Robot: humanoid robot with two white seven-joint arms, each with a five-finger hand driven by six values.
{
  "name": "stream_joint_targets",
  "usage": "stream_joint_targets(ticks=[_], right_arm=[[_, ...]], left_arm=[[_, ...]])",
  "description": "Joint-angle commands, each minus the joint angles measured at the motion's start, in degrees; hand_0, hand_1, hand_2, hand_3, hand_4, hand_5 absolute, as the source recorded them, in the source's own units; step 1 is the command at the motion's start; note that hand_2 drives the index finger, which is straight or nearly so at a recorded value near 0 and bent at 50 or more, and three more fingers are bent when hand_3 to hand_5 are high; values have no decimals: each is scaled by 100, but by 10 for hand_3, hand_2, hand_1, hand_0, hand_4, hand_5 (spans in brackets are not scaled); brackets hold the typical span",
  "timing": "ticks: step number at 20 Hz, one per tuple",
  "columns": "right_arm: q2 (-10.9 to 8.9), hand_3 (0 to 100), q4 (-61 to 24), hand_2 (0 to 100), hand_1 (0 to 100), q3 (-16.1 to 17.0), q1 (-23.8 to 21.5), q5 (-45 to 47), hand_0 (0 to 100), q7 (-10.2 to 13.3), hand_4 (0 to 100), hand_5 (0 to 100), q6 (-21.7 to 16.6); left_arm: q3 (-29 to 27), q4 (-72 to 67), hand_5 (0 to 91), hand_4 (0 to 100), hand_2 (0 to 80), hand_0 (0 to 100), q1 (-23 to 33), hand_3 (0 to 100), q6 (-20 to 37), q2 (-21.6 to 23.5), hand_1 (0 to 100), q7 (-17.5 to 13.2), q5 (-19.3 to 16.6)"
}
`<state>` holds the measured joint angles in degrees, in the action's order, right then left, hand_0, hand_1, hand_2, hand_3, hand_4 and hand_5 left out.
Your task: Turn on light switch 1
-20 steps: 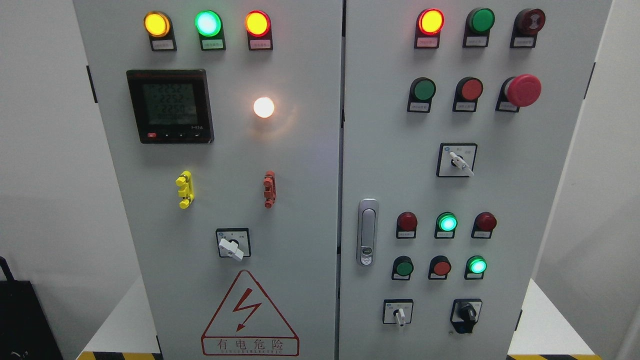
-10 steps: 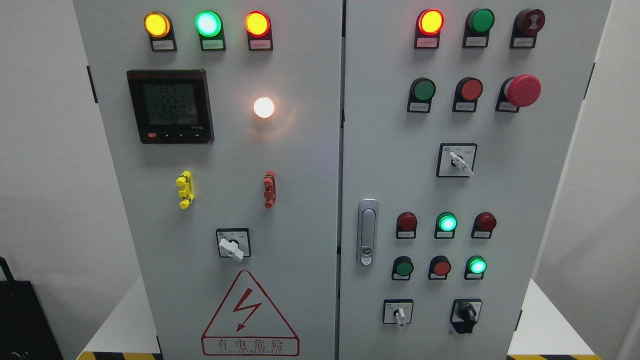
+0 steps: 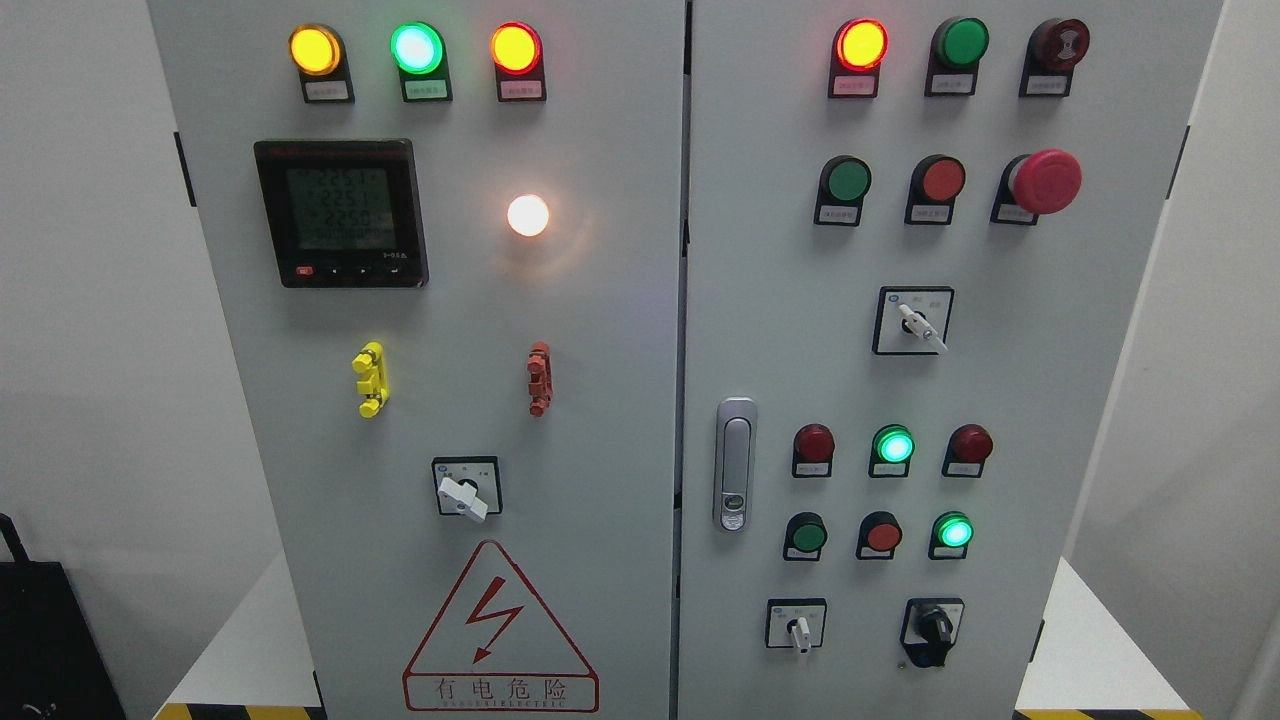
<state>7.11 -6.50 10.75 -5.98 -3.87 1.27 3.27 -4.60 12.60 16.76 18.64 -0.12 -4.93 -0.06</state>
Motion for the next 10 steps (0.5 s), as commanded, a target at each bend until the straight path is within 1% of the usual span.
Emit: stream_joint_targets(ticks=[1, 3, 4, 8, 10], right_arm=[[-8, 0, 0, 0, 0, -3, 0, 0, 0, -4, 0, 0, -2], [1, 0, 0, 0, 0, -3, 0, 0, 0, -4, 0, 0, -2], [1, 0, 0, 0, 0, -3, 0, 0, 0, -4, 0, 0, -2], [1, 0, 0, 0, 0, -3, 0, 0, 0, -4, 0, 0, -2], [1, 0, 0, 0, 0, 6, 0, 0, 0, -4, 0, 0, -2]], left_arm=[[197, -672, 0, 37, 0, 271, -524, 0, -500, -32, 67, 19, -161], [232, -654, 0, 24, 0, 270, -673, 0, -878, -40, 67, 18, -178], [249, -645, 0, 4, 0, 269, -726, 0, -932, -49, 60, 18, -196], [258, -636, 0, 0, 0, 272, -788, 0, -907, -67, 28, 62, -407], [249, -636, 0, 0, 0, 274, -823, 0, -924, -67, 11, 19, -398]])
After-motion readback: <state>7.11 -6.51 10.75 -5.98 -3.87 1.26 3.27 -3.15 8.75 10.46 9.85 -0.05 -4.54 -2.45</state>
